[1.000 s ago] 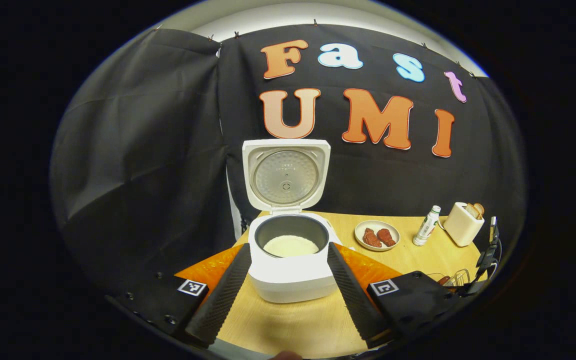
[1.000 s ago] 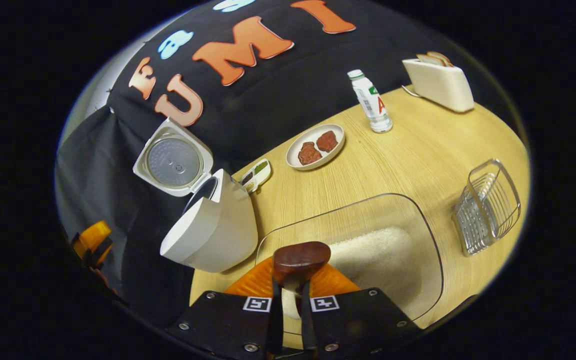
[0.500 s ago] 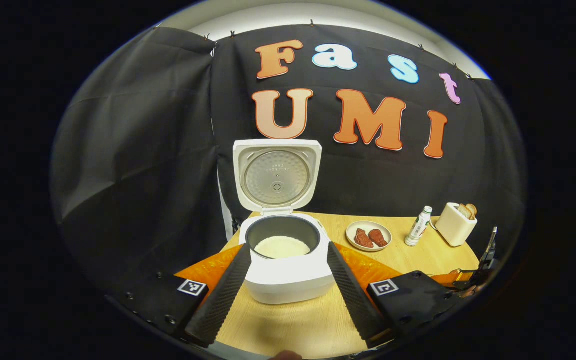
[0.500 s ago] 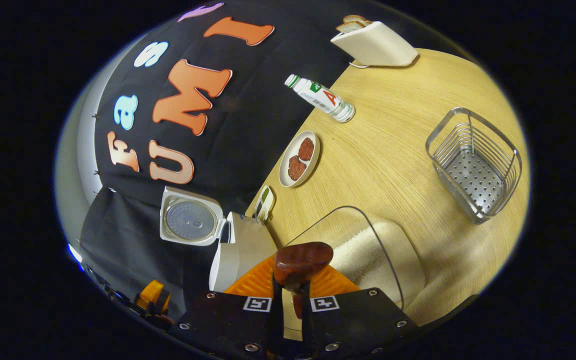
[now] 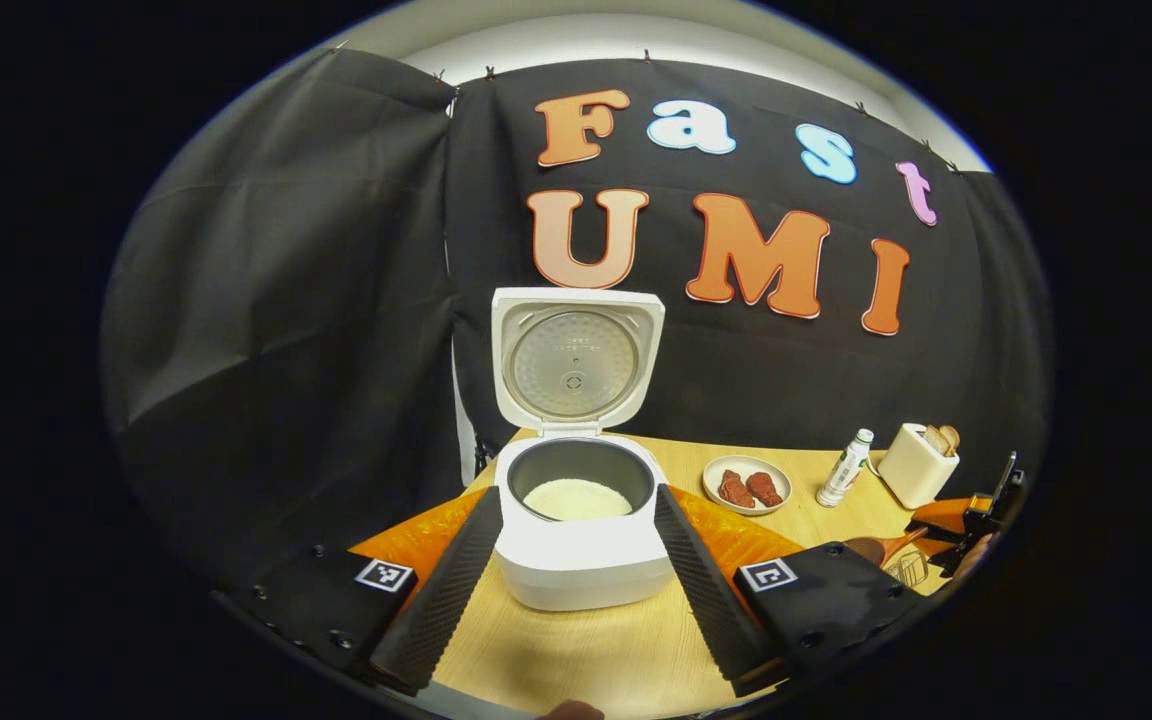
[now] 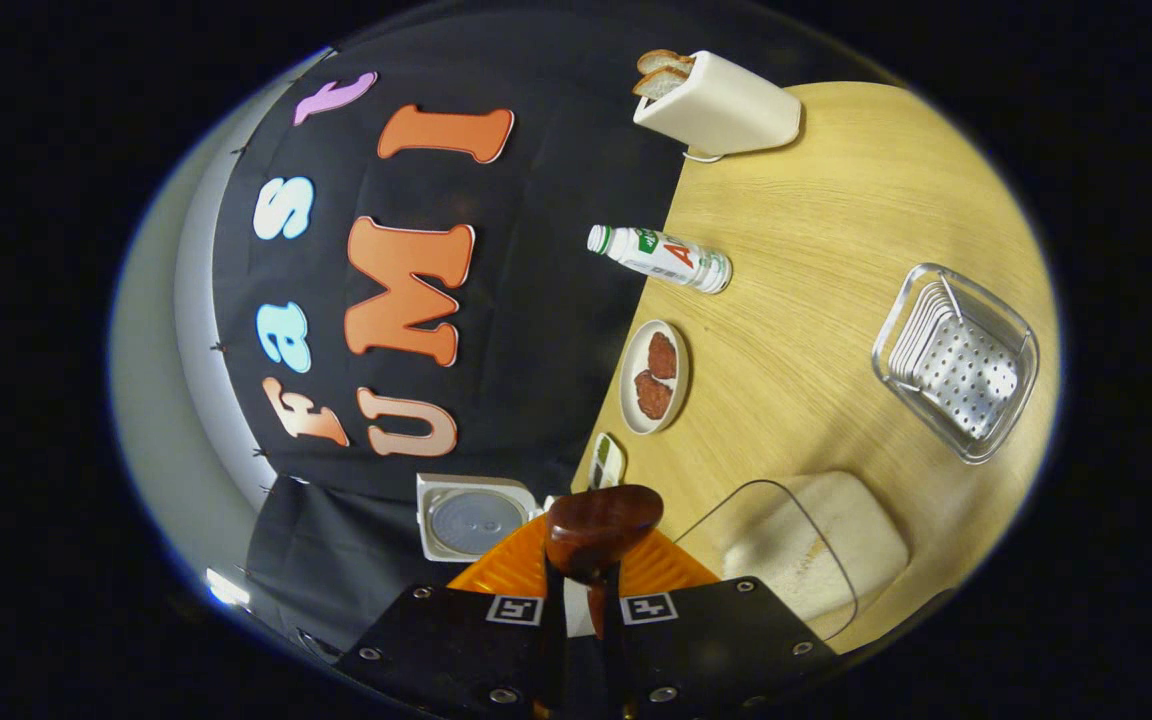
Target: Close the left gripper, press the button to open the rice cooker; take a wooden spoon from the chopstick holder with the right hand, scoop a spoonful of rice and pour it into the rice cooker, then put the wooden spoon back into the chopstick holder.
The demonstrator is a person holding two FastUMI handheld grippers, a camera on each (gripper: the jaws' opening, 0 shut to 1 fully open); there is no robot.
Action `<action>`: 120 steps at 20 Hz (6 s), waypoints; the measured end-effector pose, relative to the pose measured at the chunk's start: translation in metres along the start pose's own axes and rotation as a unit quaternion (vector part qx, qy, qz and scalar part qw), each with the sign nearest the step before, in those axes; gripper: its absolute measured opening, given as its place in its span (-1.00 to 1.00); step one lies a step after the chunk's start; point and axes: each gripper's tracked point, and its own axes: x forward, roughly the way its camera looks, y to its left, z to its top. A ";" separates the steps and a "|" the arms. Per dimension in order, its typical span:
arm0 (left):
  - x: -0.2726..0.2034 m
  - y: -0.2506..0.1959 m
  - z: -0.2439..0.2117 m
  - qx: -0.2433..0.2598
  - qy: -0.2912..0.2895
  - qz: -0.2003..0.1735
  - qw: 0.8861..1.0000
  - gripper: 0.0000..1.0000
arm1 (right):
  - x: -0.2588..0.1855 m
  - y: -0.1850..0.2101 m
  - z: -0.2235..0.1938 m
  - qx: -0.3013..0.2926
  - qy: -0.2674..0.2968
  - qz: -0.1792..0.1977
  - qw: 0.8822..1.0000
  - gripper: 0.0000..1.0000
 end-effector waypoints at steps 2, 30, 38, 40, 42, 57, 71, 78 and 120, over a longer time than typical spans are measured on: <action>-0.001 0.007 0.000 -0.007 -0.002 0.007 1.000 1.00 | 0.008 0.024 -0.002 0.016 0.004 0.024 1.000 -0.72; 0.009 0.128 -0.016 0.024 -0.018 0.109 0.994 1.00 | 0.270 0.215 -0.156 -0.330 0.043 0.044 0.942 -0.72; 0.015 0.135 -0.016 0.027 -0.013 0.105 0.994 1.00 | 0.279 0.243 -0.164 -0.427 0.016 0.055 0.902 -0.72; 0.017 0.134 -0.017 0.029 -0.013 0.101 0.994 1.00 | 0.280 0.249 -0.165 -0.444 0.010 0.058 0.894 -0.72; 0.017 0.133 -0.016 0.029 -0.014 0.096 0.995 1.00 | 0.279 0.253 -0.168 -0.460 0.007 0.063 0.885 -0.72; 0.020 0.131 -0.024 0.028 -0.003 0.091 0.995 1.00 | 0.263 0.283 -0.207 -0.633 -0.017 0.118 0.765 -0.73; 0.015 0.119 -0.017 0.060 -0.009 0.105 0.993 1.00 | 0.206 0.322 -0.255 -0.751 -0.069 0.225 0.617 -0.72; 0.008 0.097 -0.013 0.055 -0.015 0.115 0.992 1.00 | 0.171 0.302 -0.202 -0.697 -0.052 0.213 0.682 -0.72; 0.046 -0.015 0.116 0.038 -0.112 0.075 0.990 1.00 | -0.064 -0.118 0.140 -0.413 -0.136 -0.198 0.879 -0.66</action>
